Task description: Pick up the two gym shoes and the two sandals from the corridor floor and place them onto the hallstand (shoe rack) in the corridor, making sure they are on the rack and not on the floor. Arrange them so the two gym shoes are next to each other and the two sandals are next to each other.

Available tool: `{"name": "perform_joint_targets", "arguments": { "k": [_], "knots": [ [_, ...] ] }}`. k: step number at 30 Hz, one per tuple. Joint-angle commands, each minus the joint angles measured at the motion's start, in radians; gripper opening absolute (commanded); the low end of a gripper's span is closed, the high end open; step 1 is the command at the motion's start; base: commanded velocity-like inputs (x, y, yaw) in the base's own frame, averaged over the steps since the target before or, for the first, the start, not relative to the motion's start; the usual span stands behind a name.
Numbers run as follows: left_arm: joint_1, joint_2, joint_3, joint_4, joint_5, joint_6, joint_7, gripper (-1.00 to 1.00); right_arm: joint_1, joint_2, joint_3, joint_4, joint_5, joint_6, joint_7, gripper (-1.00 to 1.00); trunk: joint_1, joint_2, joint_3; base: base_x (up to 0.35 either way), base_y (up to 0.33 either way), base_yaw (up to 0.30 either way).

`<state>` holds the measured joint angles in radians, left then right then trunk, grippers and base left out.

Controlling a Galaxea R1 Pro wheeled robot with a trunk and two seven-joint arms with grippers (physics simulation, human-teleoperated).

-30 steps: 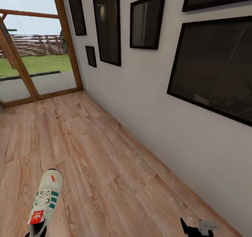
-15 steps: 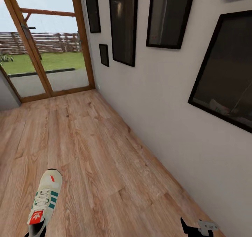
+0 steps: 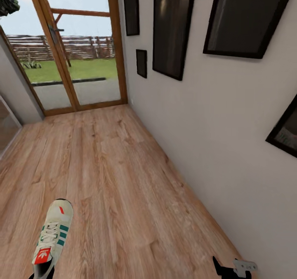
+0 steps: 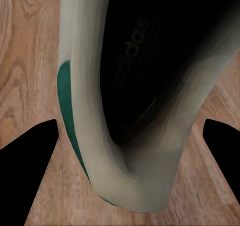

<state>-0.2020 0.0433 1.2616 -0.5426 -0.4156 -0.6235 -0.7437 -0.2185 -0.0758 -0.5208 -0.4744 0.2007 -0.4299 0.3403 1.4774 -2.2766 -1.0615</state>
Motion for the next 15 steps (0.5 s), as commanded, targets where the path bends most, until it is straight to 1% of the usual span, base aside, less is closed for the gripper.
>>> {"name": "perform_joint_targets", "arguments": {
  "k": [1, 9, 15],
  "knots": [
    [-0.002, 0.000, 0.009, 0.000, -0.005, -0.002, -0.008, -1.00, -0.001, 0.001, -0.008, 0.000, 0.009, -0.004, 0.006, 1.00, 0.000, 0.000, -0.002, 0.340, 0.000, 0.244],
    [-0.002, 0.000, 0.009, 0.000, -0.005, -0.002, -0.008, -1.00, -0.001, 0.001, -0.008, 0.000, 0.009, -0.004, 0.006, 1.00, 0.000, 0.000, -0.006, 0.341, 0.000, 0.255],
    [-0.002, 0.000, 0.009, 0.000, -0.005, -0.002, -0.008, -1.00, -0.001, 0.001, -0.008, -0.001, 0.009, -0.004, 0.006, 1.00, 0.000, 0.000, -0.003, 0.340, 0.000, 0.270]
  ]
}}
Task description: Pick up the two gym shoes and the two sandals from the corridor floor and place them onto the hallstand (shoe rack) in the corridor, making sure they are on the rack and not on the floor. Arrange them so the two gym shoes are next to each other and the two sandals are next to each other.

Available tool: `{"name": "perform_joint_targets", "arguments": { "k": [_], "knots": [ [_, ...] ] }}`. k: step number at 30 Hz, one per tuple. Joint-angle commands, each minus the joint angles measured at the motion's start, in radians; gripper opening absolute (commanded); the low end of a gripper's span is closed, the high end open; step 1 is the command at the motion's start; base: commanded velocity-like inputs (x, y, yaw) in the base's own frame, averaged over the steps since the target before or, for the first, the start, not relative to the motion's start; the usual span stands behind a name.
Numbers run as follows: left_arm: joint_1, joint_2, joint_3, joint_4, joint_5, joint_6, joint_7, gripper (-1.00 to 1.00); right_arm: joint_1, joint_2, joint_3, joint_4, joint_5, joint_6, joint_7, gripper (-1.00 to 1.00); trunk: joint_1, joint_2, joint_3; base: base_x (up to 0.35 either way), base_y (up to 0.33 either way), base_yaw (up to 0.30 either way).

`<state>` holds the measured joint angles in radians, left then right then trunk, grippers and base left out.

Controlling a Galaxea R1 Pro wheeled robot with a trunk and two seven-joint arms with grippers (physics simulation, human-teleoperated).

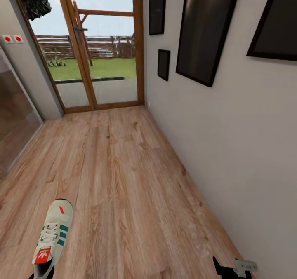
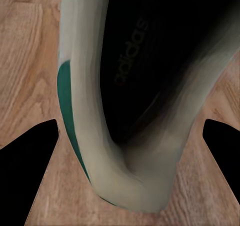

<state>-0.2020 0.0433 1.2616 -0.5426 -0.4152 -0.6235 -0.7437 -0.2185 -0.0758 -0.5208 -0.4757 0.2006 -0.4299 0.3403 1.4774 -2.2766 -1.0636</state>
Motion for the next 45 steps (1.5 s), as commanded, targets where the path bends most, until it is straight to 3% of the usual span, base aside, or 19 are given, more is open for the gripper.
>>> {"name": "perform_joint_targets", "arguments": {
  "k": [1, 30, 45],
  "knots": [
    [-0.002, 0.000, 0.009, 0.000, -0.005, -0.002, -0.008, -1.00, -0.001, 0.001, -0.008, 0.000, 0.010, -0.005, 0.006, 1.00, 0.000, 0.000, 0.000, 0.340, 0.000, 0.251],
    [-0.002, 0.001, 0.009, 0.013, -0.004, -0.002, -0.008, -1.00, -0.001, 0.001, -0.008, -0.001, 0.010, -0.007, 0.006, 1.00, 0.000, 0.000, 0.028, 0.341, 0.000, 0.229],
    [-0.002, 0.002, 0.010, 0.013, -0.004, -0.002, -0.008, -1.00, -0.001, 0.001, -0.008, -0.003, 0.009, -0.007, 0.008, 1.00, 0.000, 0.000, 0.033, 0.340, 0.000, 0.082]
  ]
}}
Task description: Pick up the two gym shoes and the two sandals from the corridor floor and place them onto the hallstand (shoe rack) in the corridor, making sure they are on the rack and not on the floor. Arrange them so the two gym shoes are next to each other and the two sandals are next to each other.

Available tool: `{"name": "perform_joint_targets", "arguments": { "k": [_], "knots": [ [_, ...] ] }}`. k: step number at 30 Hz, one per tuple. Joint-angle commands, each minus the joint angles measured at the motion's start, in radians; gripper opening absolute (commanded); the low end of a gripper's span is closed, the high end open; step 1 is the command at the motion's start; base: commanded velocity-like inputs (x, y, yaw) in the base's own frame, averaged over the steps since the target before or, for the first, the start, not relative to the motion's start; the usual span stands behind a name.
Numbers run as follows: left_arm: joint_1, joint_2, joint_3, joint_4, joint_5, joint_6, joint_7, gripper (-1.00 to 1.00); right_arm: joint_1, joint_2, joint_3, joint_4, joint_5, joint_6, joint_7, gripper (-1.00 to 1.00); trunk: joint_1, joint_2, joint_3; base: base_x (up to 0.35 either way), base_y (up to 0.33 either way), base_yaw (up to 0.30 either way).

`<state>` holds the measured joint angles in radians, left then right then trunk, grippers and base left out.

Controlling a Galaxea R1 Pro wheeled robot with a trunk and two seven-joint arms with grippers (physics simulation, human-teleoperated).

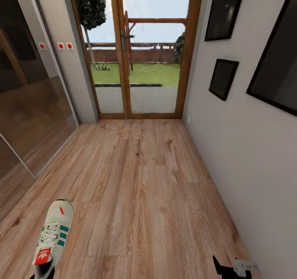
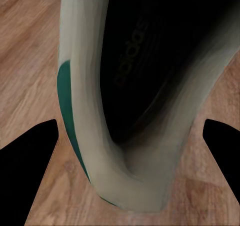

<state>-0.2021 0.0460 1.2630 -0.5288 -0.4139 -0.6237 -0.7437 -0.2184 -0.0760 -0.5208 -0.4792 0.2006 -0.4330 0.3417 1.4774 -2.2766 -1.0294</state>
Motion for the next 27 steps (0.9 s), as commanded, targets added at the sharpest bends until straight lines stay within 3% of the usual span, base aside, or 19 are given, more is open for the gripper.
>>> {"name": "perform_joint_targets", "arguments": {
  "k": [1, 27],
  "knots": [
    [-0.002, 0.000, 0.009, 0.000, -0.005, -0.002, -0.008, -1.00, -0.001, 0.001, -0.008, 0.000, 0.010, -0.004, 0.006, 1.00, 0.000, 0.000, 0.000, 0.340, 0.000, 0.194],
    [-0.002, -0.002, 0.010, 0.004, -0.002, -0.003, -0.006, -1.00, -0.001, 0.001, -0.008, 0.002, 0.010, -0.004, 0.006, 1.00, 0.000, 0.000, 0.023, 0.340, 0.000, 0.224]
  ]
}}
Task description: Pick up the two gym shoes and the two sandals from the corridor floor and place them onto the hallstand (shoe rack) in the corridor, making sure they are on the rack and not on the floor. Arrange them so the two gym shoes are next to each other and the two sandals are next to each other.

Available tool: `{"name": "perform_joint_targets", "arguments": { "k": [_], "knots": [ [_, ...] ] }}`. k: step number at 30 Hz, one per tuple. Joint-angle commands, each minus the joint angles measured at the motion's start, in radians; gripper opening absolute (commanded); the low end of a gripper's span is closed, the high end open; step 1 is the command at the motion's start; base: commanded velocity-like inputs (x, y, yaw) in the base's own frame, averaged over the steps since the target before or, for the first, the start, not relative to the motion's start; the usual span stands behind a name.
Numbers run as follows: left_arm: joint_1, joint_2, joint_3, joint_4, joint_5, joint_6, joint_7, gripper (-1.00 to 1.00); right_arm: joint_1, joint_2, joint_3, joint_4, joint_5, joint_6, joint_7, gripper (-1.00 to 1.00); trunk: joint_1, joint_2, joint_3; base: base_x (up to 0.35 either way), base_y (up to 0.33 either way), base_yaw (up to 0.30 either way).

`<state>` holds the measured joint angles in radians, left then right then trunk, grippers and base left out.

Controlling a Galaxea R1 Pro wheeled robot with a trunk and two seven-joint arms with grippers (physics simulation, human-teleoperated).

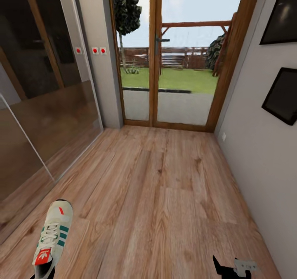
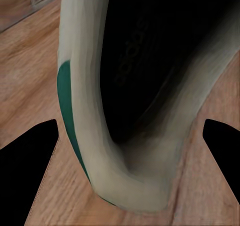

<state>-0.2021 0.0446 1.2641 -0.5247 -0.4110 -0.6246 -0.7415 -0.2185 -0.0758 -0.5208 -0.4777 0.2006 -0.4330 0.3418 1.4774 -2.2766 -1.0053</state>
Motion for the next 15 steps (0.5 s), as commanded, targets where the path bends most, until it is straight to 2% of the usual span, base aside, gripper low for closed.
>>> {"name": "perform_joint_targets", "arguments": {
  "k": [1, 6, 9, 10, 15],
  "knots": [
    [-0.002, 0.000, 0.010, 0.002, -0.003, -0.002, -0.007, -1.00, -0.001, 0.001, -0.008, 0.001, 0.010, -0.004, 0.006, 1.00, 0.000, 0.000, 0.000, 0.340, 0.000, 0.231],
    [-0.002, 0.002, 0.043, 0.016, 0.025, -0.003, 0.001, -1.00, -0.001, 0.001, -0.008, 0.002, 0.010, -0.004, 0.006, 1.00, 0.000, 0.000, 0.005, 0.335, 0.000, 0.232],
    [-0.002, 0.003, 0.077, 0.019, 0.041, -0.009, 0.004, -1.00, -0.001, 0.001, -0.008, 0.002, 0.010, -0.004, 0.006, 1.00, 0.000, 0.000, 0.007, 0.316, 0.000, 0.235],
    [-0.002, 0.003, 0.096, 0.021, 0.048, -0.024, 0.005, -1.00, -0.001, 0.001, -0.008, 0.002, 0.010, -0.004, 0.006, 1.00, 0.000, 0.000, 0.008, 0.216, 0.000, 0.237],
    [-0.002, -0.001, 0.107, 0.022, 0.049, -0.049, 0.005, -1.00, -0.001, 0.001, -0.008, 0.003, 0.010, -0.004, 0.006, 1.00, 0.000, 0.000, 0.012, 0.089, 0.000, 0.239]
  ]
}}
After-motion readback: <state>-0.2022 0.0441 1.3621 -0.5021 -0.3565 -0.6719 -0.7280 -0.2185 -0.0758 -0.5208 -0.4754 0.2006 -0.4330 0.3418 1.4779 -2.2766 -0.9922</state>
